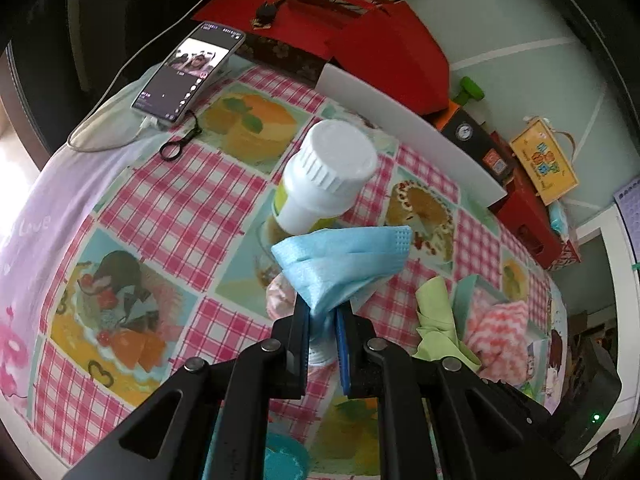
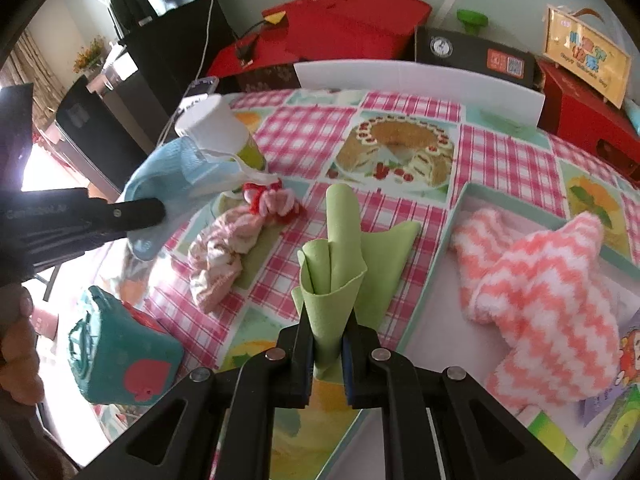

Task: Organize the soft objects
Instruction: 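Grasp the blue face mask with the left gripper while the right gripper lifts the napkin, then carry the napkin and blue mask toward the tray with both grippers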

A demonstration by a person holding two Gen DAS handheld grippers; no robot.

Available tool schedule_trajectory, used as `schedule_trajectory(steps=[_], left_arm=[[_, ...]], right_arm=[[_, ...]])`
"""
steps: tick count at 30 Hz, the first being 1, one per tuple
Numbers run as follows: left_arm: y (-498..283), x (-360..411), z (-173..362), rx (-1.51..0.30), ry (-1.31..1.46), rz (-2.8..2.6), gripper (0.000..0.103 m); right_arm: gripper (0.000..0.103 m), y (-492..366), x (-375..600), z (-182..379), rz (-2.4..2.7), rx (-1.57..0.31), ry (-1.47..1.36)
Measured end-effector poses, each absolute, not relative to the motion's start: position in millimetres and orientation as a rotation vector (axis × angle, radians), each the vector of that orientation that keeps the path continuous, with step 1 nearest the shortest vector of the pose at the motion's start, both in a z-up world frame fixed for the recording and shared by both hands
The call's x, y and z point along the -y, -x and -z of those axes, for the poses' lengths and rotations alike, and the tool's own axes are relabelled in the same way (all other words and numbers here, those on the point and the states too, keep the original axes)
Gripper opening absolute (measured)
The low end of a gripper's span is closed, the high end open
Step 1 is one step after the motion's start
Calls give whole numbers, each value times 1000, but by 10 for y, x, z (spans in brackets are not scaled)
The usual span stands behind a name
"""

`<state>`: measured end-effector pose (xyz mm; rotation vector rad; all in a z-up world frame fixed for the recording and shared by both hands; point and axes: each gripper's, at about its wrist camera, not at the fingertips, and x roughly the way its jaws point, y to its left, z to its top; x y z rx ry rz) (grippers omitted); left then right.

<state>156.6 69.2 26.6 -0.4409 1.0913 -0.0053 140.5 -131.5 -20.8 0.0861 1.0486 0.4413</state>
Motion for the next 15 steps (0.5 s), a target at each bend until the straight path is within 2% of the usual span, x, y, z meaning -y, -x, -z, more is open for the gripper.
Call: schedule_trajectory(steps=[15], left_arm=[[-1474, -662, -478, -1027, 441, 30, 12]], right_arm=[[12, -1244, 1476, -288, -407, -908, -93]])
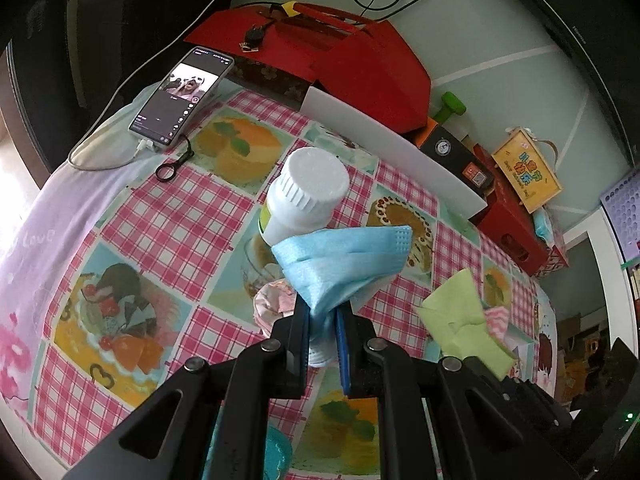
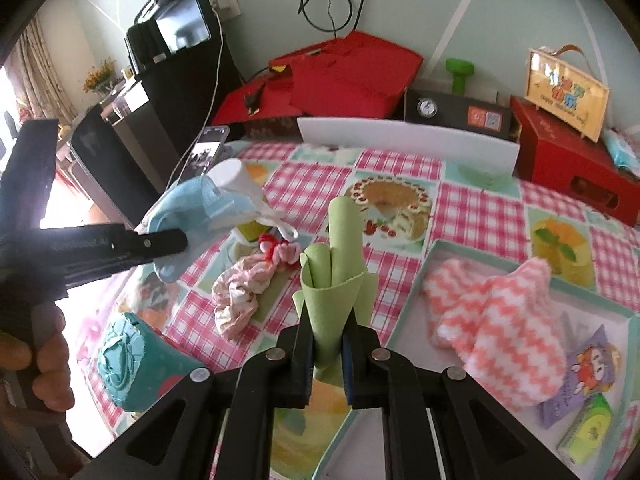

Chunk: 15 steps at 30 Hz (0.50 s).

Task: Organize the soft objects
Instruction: 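Carry the napkin and blue mask toward the tray with both grippers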

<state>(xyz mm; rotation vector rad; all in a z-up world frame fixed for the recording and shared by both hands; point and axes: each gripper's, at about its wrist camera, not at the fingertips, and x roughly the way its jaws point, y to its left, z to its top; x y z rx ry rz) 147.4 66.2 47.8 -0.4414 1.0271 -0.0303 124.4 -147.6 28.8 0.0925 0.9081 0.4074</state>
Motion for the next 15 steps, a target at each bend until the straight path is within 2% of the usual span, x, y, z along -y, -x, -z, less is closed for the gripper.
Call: schedule_trajectory(steps=[15], left_arm=[[-1445, -389, -591, -1014, 398, 93, 12]], right_arm=[[12, -1162, 1726, -466, -351, -868, -117]])
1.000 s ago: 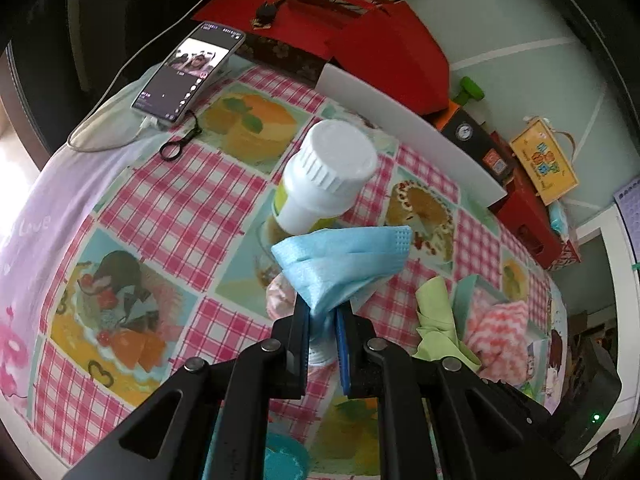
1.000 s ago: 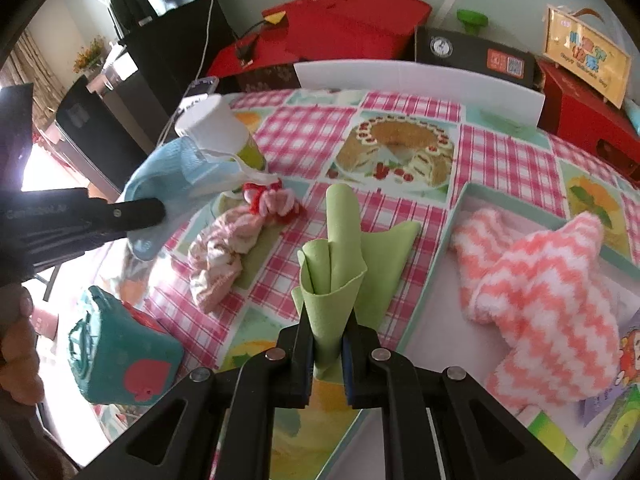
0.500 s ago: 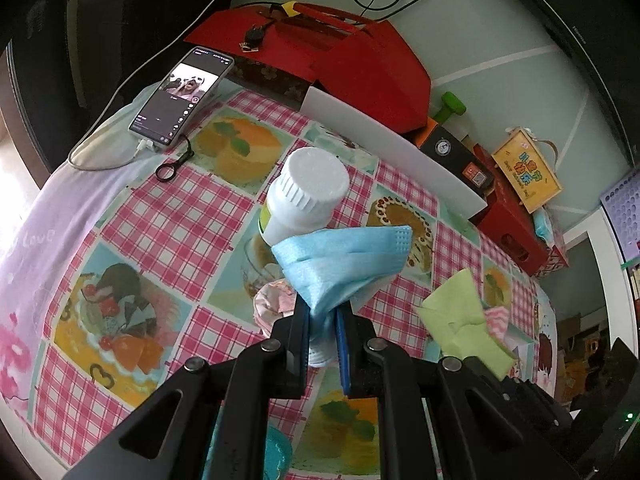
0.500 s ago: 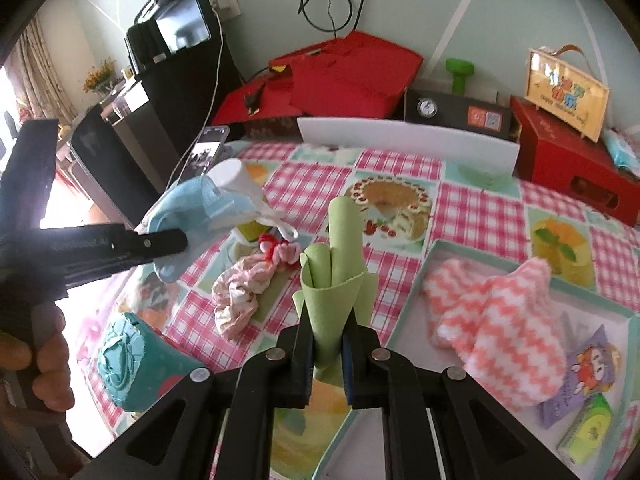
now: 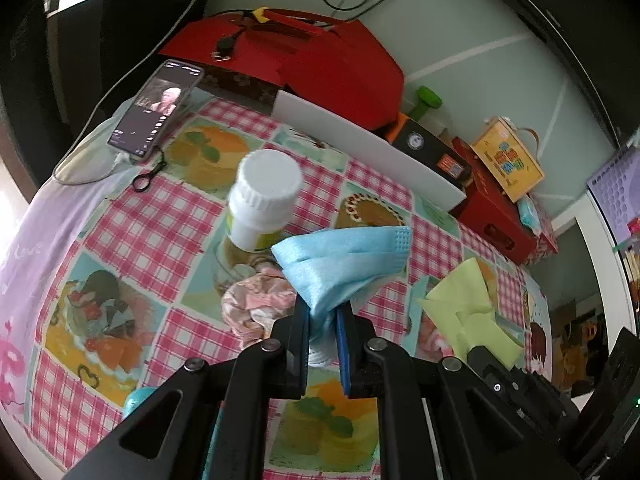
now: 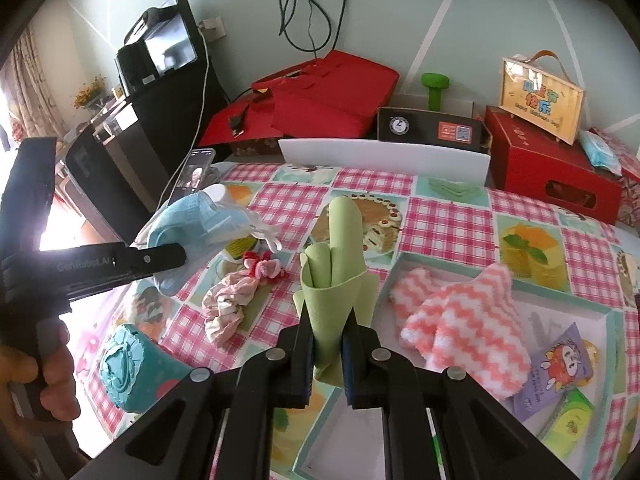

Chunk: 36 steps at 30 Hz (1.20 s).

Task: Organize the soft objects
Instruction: 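Carry the napkin and blue mask toward the tray with both grippers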

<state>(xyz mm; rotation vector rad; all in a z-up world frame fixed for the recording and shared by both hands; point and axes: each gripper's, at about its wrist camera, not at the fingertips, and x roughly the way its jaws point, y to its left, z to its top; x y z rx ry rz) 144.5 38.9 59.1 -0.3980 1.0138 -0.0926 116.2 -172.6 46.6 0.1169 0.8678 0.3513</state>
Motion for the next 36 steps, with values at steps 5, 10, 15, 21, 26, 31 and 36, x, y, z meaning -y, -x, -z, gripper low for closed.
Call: schedule_trajectory(steps=[5, 10, 15, 21, 26, 31, 36], left_arm=[[-1450, -232, -588, -1027, 372, 127, 12], [-1442, -99, -598, -1032, 351, 151, 12], [-1435, 73, -611, -1037, 322, 186, 12], [-1418, 241, -624, -1040, 291, 222, 12], [-1411, 426, -615, -1052, 261, 254, 12], [-1382, 676, -597, -1065, 211, 298, 12], [-1326, 969, -542, -1088, 152, 351, 12]], right_arm=[[12, -1149, 1875, -478, -315, -867, -135], [12, -1134, 2083, -501, -267, -859, -161], [12, -1095, 2321, -537, -214, -845, -188], [12, -1016, 2747, -575, -117, -827, -240], [12, -941, 3129, -569, -17, -826, -283], [12, -846, 3456, -570, 76, -826, -300], [12, -779, 3724, -538, 154, -833, -324]])
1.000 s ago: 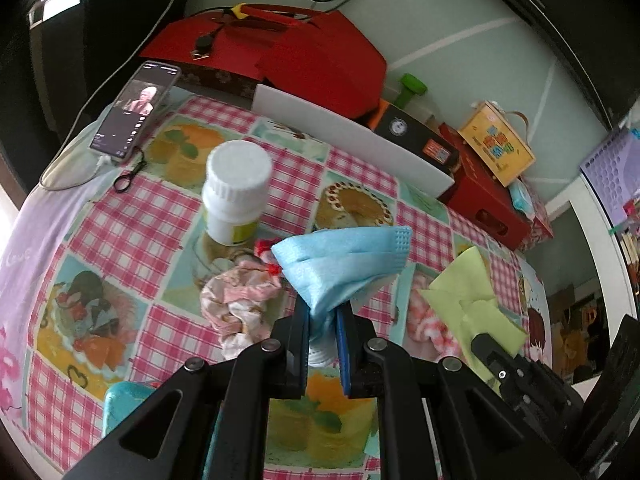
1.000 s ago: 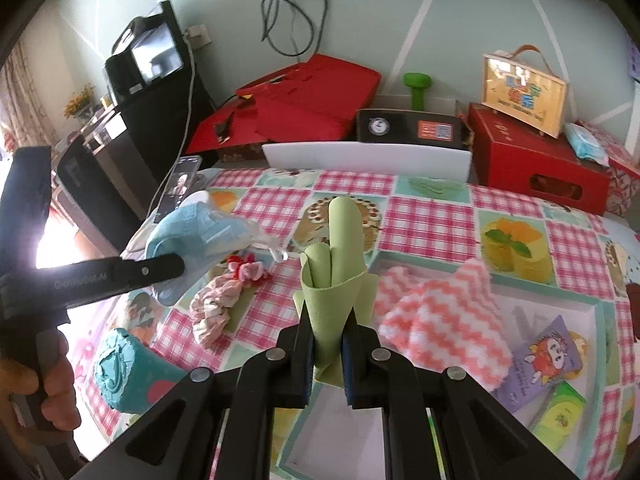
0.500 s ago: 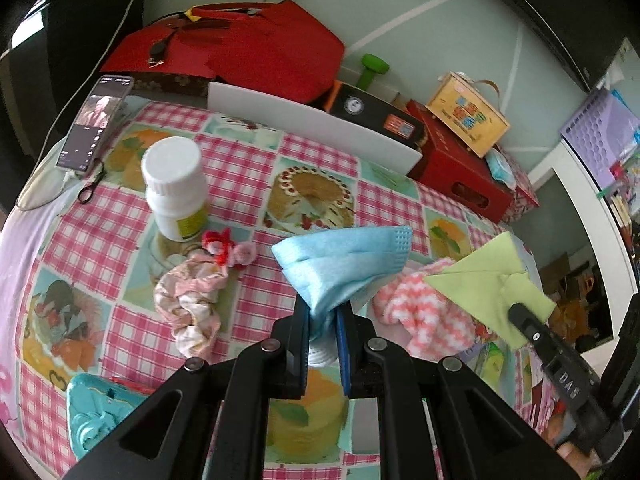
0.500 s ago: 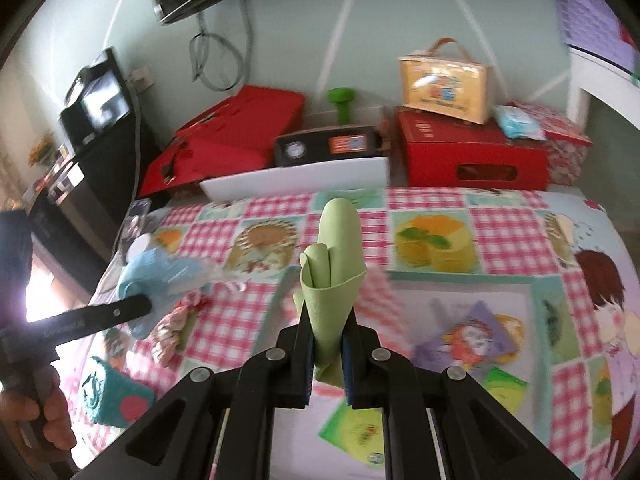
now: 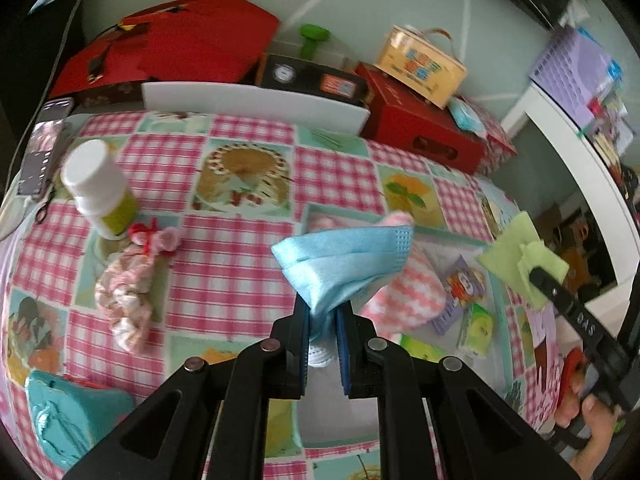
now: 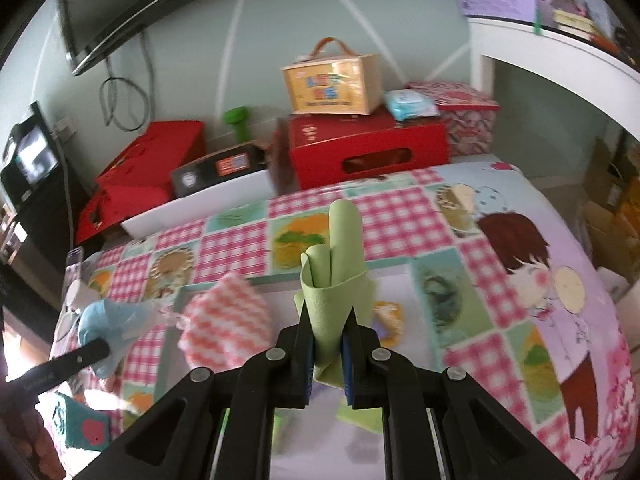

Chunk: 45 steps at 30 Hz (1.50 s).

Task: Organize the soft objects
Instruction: 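Carry the napkin and blue mask toward the tray with both grippers, then open both grippers to drop the mask and green napkin into the tray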

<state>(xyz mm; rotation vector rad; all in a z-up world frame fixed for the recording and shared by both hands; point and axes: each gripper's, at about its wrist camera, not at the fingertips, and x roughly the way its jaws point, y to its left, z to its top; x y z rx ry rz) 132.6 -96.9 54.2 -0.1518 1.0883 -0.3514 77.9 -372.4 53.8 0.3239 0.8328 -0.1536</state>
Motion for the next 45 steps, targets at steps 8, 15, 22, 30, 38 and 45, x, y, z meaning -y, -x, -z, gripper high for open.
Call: schedule_trajectory(steps=[8, 15, 22, 30, 38, 45], left_arm=[[-1248, 1297, -437, -1122, 74, 401, 13], [-1280, 1341, -284, -1161, 54, 375, 13], [-1332, 1388, -54, -1226, 18, 343, 13], [-1315, 1449, 121, -1278, -22, 336, 19], [-1300, 1523, 261, -1315, -71, 327, 37], [-1276, 1594, 359, -1324, -97, 337, 45]], right_arm=[[12, -729, 3909, -493, 222, -840, -330], [12, -794, 3862, -404, 210, -872, -318], [12, -1021, 3592, -123, 150, -980, -259], [13, -1133, 3294, 54, 97, -1049, -181], [18, -1188, 3178, 147, 92, -1103, -145], [40, -1217, 3130, 206, 96, -1136, -125]])
